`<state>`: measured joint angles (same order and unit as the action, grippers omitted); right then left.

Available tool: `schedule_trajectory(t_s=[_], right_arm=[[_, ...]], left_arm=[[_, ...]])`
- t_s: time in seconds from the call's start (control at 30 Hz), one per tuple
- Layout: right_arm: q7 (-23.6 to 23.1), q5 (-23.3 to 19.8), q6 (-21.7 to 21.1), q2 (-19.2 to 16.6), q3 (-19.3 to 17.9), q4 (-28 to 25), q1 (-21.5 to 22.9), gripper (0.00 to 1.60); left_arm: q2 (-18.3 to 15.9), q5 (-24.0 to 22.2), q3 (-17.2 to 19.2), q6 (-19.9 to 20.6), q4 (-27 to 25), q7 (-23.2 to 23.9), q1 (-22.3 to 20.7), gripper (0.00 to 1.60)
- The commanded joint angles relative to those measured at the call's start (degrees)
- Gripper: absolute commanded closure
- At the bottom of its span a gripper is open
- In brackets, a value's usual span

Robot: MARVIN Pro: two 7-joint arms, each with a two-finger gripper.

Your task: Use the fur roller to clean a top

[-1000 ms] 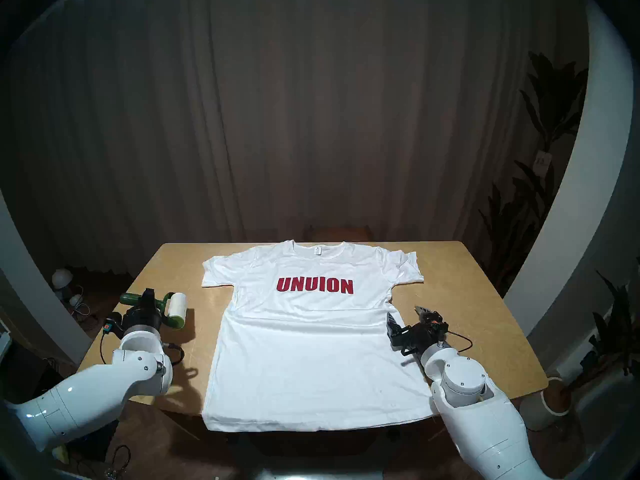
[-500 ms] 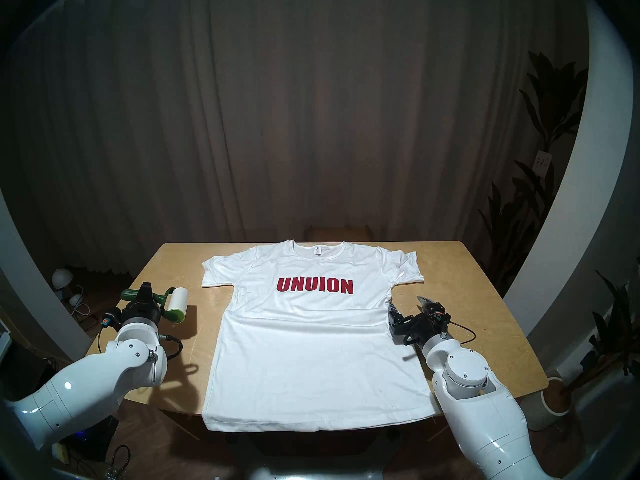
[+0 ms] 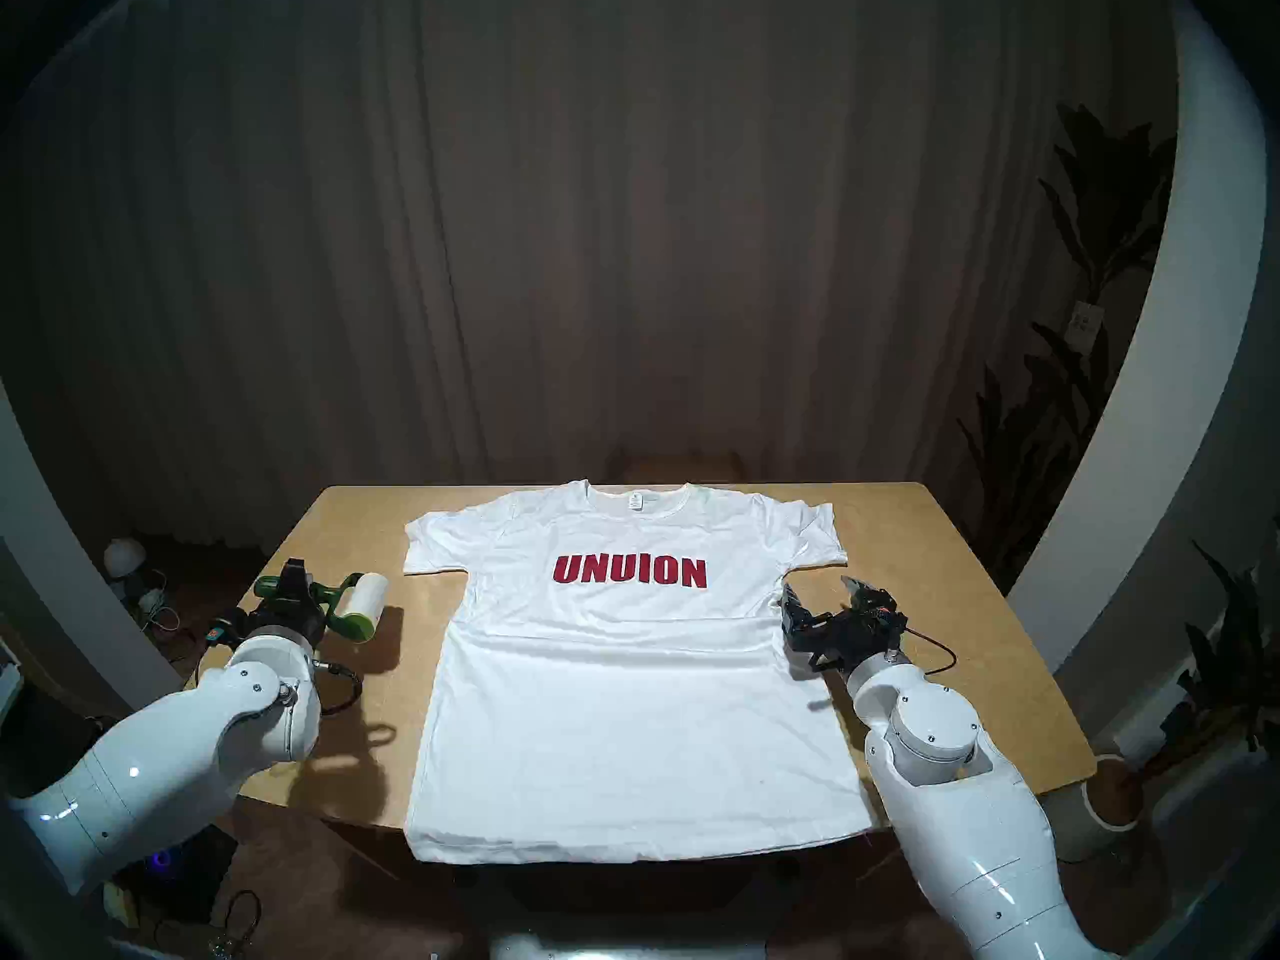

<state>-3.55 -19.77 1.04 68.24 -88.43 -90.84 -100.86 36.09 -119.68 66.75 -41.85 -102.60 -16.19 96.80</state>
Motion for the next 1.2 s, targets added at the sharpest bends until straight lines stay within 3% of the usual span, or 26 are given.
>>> schedule_trajectory(t_s=[0.0,0.5,1.17], right_arm=[[0.3,0.0,0.2,0.6,0.2,-1.4,1.1,0.0],[1.6,0.2,0.0,1.4,2.1,-0.9,1.4,0.0],[3.6,1.4,-0.3,1.6,4.3,-0.9,3.7,0.0]], left_arm=[[-0.8,-2.7,2.3,3.8,0.9,3.8,0.4,1.6],[-1.1,-10.4,5.2,14.3,4.5,10.9,2.0,1.6],[0.3,-19.0,9.9,29.0,10.5,26.3,5.5,1.6]])
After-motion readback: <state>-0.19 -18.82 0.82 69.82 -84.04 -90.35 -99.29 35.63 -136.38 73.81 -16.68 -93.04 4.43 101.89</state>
